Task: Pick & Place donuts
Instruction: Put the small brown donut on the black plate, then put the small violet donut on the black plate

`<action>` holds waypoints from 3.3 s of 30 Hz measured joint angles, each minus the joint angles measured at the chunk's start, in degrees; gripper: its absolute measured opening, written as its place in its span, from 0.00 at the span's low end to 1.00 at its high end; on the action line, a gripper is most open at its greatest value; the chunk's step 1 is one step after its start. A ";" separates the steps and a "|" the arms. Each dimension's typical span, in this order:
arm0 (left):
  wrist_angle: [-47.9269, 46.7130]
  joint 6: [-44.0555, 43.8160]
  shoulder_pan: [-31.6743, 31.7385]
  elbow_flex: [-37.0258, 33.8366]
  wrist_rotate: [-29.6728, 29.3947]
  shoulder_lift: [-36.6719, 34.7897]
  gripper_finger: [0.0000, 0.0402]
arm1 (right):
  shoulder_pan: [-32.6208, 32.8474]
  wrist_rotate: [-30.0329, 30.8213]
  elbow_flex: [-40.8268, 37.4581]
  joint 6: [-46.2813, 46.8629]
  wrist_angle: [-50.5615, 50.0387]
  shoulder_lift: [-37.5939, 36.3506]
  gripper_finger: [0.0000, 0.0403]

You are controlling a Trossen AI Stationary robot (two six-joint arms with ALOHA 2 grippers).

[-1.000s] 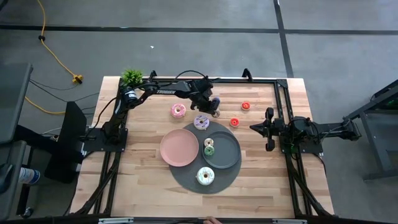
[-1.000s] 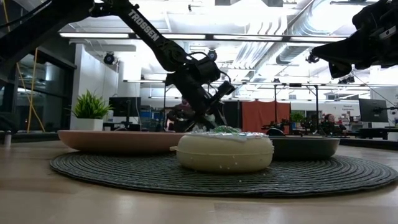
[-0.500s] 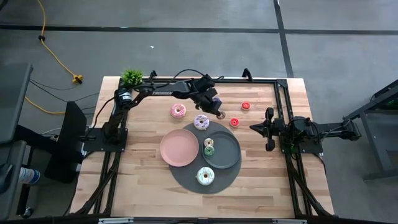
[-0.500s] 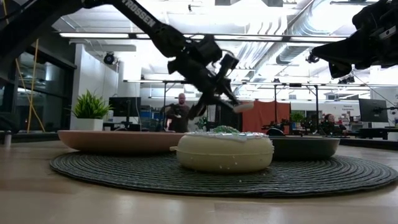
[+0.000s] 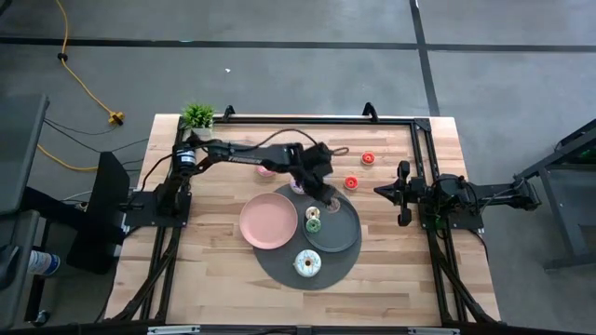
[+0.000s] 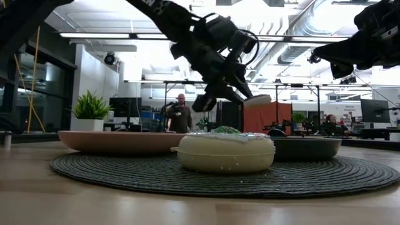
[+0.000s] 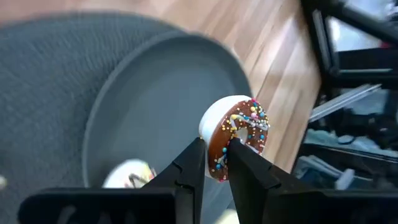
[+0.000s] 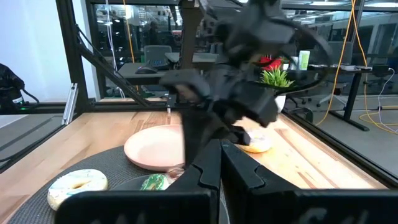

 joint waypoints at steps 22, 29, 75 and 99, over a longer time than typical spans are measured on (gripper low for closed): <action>-4.75 -1.08 -4.40 -0.06 -8.23 2.68 0.22 | 0.00 0.00 -0.01 0.01 -0.01 0.00 0.00; -3.68 -1.07 -4.10 -0.02 -9.29 2.67 0.35 | 0.00 -0.02 -0.01 0.00 -0.01 -0.01 0.00; -6.62 -12.23 16.86 12.87 -9.24 7.69 0.52 | 0.01 -0.02 -0.01 0.00 -0.04 0.01 0.00; -11.24 -16.92 20.71 12.83 -12.21 9.35 0.75 | -0.01 0.00 0.01 0.00 0.00 0.01 0.00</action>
